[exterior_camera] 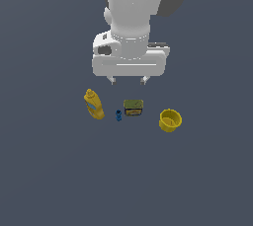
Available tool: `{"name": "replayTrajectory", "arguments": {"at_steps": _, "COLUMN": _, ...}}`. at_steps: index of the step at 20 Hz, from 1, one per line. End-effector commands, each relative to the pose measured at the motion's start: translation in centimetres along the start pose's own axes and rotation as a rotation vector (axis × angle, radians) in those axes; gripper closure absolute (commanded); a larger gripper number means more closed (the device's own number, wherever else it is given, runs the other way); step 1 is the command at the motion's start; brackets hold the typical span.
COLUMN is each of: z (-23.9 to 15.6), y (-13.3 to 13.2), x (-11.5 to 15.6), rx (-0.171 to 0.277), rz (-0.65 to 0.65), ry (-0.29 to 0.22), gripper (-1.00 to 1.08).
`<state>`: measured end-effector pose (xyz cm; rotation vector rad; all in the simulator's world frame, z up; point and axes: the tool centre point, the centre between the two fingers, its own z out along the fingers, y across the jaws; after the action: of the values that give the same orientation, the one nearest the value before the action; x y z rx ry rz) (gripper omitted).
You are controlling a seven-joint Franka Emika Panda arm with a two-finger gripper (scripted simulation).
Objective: Pick up a designated object from a clutter of objects.
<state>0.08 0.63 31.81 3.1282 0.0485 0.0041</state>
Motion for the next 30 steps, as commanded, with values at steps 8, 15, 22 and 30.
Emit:
{"name": "replayTrajectory", "arguments": {"at_steps": 8, "z": -0.4, "y": -1.1, "x": 0.3, "rx": -0.021, "rz": -0.048, "ry": 0.000, "gripper": -0.92}}
{"name": "replayTrajectory", "arguments": {"at_steps": 15, "z": -0.4, "y": -1.3, "x": 0.4, "rx": -0.024, "rz": -0.059, "ry": 0.000, "gripper": -0.92}}
{"name": "replayTrajectory", "arguments": {"at_steps": 22, "z": 0.5, "y": -1.4, "x": 0.3, "rx": -0.024, "rz": -0.119, "ry": 0.000, "gripper": -0.92}}
{"name": "replayTrajectory", "arguments": {"at_steps": 30, "z": 2.8, "y": -1.6, "x": -0.1, "rx": -0.021, "rz": -0.259, "ry": -0.002, "gripper": -0.92}}
